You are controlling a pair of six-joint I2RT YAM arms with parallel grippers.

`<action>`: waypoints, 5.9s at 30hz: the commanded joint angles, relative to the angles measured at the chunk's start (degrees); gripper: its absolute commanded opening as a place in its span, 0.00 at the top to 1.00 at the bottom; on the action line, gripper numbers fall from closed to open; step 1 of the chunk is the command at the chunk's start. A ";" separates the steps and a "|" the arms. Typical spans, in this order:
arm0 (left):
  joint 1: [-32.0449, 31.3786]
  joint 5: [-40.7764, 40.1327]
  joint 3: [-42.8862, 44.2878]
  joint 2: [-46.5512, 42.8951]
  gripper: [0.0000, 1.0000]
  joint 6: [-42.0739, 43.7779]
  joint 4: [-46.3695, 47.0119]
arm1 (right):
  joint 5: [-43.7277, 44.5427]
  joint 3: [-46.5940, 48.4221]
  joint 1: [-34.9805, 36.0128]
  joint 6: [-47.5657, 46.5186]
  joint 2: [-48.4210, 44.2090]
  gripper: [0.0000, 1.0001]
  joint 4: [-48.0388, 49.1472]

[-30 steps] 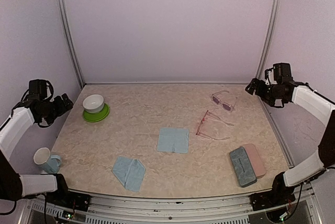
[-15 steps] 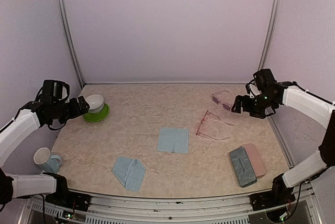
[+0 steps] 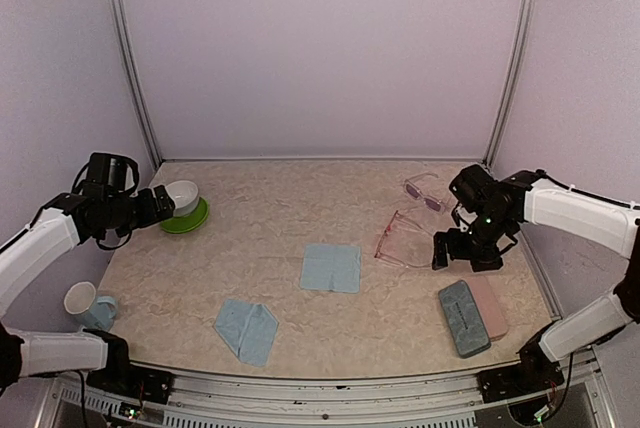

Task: Organize the sunglasses
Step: Pick up the sunglasses case from the center of the board, then place the sunglasses case at the center of the board, then pick up the sunglasses case from the center of the board.

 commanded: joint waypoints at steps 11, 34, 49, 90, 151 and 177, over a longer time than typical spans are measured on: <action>-1.14 -1.85 -0.07 0.39 0.01 -0.77 0.04 | 3.33 -4.82 11.27 10.30 2.66 0.00 -8.25; -4.65 -5.61 0.12 -0.53 0.01 -1.68 -0.86 | 17.45 -2.21 23.18 17.13 16.83 0.18 -16.85; -4.70 -6.10 0.13 -0.49 0.01 -1.68 -0.86 | 15.15 9.43 23.59 14.59 16.54 0.36 -13.70; -2.54 -3.37 16.38 3.00 0.01 -0.83 0.54 | -1.95 9.10 14.98 -2.95 7.68 0.04 2.64; -67.97 -13.50 76.14 76.30 0.01 -54.40 -26.70 | -6.02 -5.48 0.95 -5.81 -20.36 0.00 -0.59; -65.53 -15.80 81.52 85.07 0.15 -48.20 -23.21 | -5.40 -5.75 0.90 -7.72 -18.94 0.00 0.05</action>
